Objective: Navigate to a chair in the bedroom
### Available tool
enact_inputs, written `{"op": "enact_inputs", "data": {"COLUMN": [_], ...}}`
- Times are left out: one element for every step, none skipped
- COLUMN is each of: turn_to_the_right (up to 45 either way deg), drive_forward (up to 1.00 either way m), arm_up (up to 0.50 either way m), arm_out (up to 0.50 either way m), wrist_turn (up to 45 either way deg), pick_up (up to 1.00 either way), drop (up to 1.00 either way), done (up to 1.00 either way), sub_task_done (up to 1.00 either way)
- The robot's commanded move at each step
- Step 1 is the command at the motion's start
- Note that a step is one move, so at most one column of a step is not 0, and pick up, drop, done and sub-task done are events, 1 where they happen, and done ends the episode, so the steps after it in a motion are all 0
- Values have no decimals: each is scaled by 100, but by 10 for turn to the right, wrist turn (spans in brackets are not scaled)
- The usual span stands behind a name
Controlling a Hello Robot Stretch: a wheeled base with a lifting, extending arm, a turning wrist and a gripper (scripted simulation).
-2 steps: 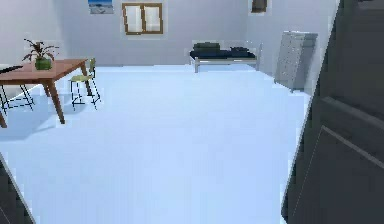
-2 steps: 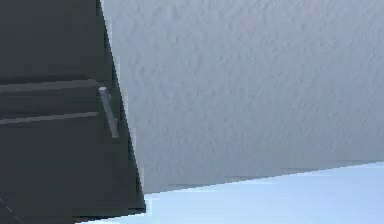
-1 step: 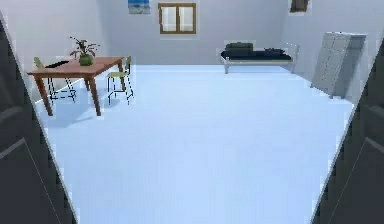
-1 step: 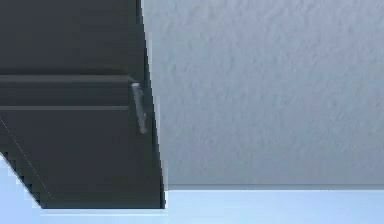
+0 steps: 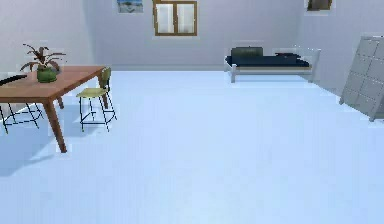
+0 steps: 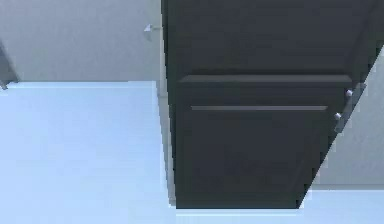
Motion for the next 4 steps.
{"op": "enact_inputs", "data": {"turn_to_the_right": [0, -240, 0, 0], "drive_forward": [50, 0, 100, 50], "arm_up": [0, 0, 0, 0], "arm_out": [0, 0, 0, 0], "wrist_turn": [0, 0, 0, 0], "pick_up": [0, 0, 0, 0], "drop": [0, 0, 0, 0], "done": [0, 0, 0, 0], "sub_task_done": [0, 0, 0, 0]}}
